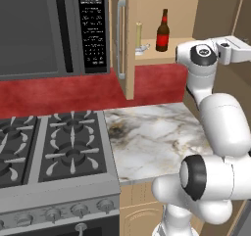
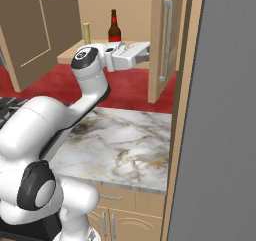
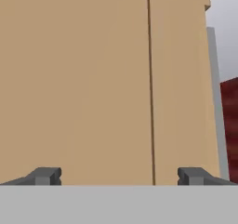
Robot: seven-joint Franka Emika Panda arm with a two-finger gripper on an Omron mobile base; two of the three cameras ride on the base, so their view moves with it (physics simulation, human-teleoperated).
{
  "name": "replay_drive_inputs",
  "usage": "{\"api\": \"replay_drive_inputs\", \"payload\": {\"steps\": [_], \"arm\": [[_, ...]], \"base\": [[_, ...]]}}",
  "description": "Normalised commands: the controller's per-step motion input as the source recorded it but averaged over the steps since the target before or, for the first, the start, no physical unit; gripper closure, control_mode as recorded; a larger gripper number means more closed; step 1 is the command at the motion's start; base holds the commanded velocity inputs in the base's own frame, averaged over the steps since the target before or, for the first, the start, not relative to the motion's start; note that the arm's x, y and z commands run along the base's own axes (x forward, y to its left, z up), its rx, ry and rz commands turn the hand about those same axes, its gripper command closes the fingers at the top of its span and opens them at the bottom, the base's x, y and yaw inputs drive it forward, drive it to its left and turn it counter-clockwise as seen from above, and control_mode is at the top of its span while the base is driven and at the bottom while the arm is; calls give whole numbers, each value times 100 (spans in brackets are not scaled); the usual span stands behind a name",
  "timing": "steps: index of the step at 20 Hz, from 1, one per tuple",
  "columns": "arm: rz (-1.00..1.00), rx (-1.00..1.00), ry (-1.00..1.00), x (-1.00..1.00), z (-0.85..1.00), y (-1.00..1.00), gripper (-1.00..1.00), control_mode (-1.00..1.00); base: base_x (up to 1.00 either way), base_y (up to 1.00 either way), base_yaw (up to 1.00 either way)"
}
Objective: Get the candle and the beer from the cabinet and move them to the dining counter.
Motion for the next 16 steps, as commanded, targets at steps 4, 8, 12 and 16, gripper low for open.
{"api": "replay_drive_inputs", "payload": {"steps": [4,8,12,16], "arm": [[-1,0,0,-26,0,-64,-100,-100],[0,0,0,-20,0,-58,-100,-100],[0,0,0,-8,0,-44,-100,-100],[0,0,0,0,0,-19,-100,-100]], "base": [[0,0,0],[0,0,0],[0,0,0],[0,0,0]]}}
